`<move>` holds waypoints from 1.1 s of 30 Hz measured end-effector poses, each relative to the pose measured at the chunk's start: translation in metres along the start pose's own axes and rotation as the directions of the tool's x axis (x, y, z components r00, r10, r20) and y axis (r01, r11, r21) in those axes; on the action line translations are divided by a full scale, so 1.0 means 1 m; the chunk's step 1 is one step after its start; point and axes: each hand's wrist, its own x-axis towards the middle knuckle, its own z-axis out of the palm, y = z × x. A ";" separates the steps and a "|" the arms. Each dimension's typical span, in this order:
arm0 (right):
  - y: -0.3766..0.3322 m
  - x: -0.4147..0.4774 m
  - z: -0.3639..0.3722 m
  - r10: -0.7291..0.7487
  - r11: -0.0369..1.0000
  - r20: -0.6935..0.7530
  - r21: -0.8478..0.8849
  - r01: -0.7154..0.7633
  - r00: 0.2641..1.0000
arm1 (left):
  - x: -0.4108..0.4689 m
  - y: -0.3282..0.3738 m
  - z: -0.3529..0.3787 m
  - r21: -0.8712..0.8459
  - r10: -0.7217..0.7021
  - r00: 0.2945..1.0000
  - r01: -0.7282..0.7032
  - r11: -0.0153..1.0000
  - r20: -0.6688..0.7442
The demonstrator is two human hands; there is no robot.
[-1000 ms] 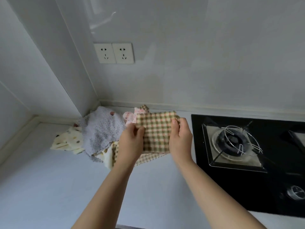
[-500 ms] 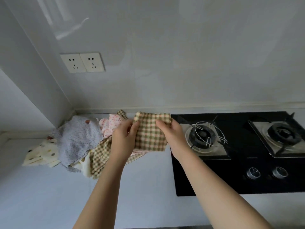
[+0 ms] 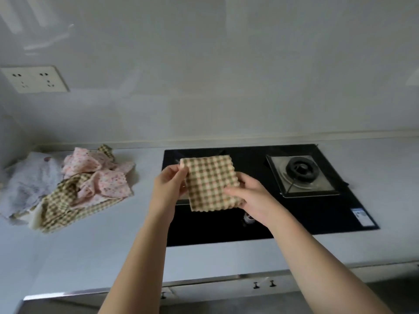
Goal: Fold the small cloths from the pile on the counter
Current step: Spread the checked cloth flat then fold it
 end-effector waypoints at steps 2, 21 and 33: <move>-0.002 -0.016 -0.027 0.040 0.998 0.042 0.053 -0.042 0.998 | -0.010 -0.008 0.036 0.123 0.070 0.998 -0.068 0.990 -0.009; -0.038 0.024 -0.255 -0.101 0.991 -0.469 -0.121 0.050 0.877 | 0.047 -0.075 0.302 0.299 0.107 0.977 -0.159 0.941 0.185; -0.050 0.054 -0.395 0.090 0.995 -0.591 0.020 -0.098 0.802 | 0.100 -0.118 0.427 0.506 -0.111 0.947 -0.061 0.860 0.301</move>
